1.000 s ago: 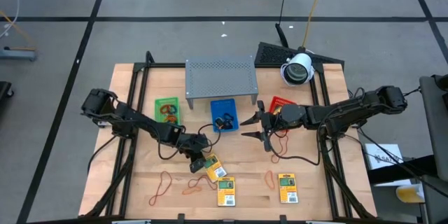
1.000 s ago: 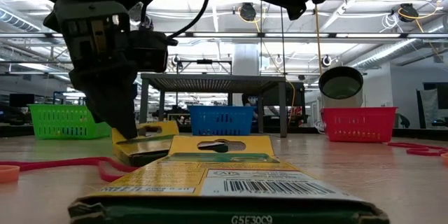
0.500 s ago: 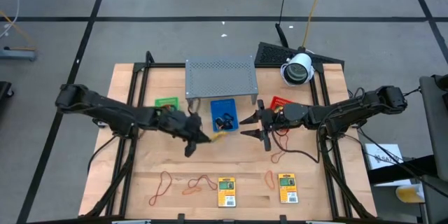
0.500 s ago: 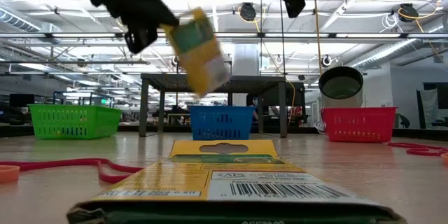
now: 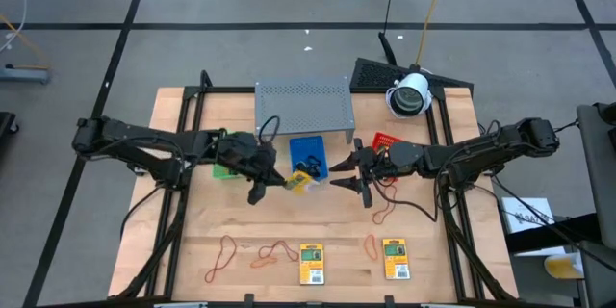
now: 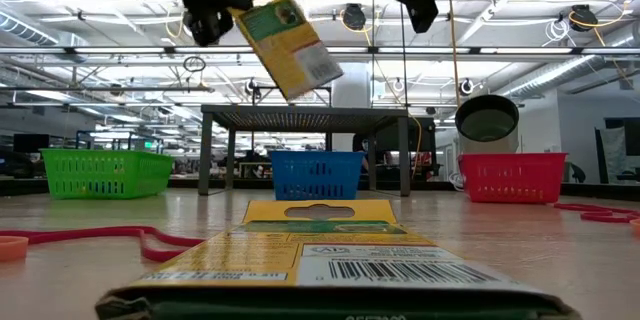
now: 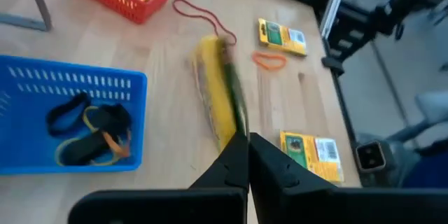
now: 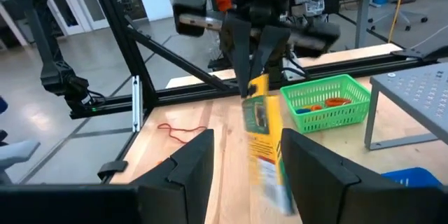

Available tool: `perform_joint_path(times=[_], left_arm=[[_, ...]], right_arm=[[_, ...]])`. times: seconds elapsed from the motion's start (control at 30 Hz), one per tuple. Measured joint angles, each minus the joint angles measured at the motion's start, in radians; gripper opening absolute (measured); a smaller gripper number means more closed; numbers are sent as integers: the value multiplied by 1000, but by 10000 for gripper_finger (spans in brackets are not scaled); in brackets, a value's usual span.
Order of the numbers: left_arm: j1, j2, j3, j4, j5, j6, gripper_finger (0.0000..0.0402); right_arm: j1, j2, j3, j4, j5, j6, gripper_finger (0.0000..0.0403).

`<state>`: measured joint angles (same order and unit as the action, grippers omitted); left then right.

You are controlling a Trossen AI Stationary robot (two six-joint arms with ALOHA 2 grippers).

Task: Pick & Place Office Desk Supplies
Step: Put the crayon pack into the orange bin

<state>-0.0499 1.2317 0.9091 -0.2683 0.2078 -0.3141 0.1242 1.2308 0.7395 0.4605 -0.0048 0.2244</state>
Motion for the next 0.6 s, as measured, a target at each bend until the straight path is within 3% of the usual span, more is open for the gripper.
perform_joint_path(times=[0.27, 0.6], left_arm=[[4, 126, 261, -229, -25, 133, 0], [4, 324, 497, -399, -23, 181, 0]], right_arm=[[0, 0, 0, -18, 0, 0, 155], [0, 0, 0, -61, 2, -6, 155]])
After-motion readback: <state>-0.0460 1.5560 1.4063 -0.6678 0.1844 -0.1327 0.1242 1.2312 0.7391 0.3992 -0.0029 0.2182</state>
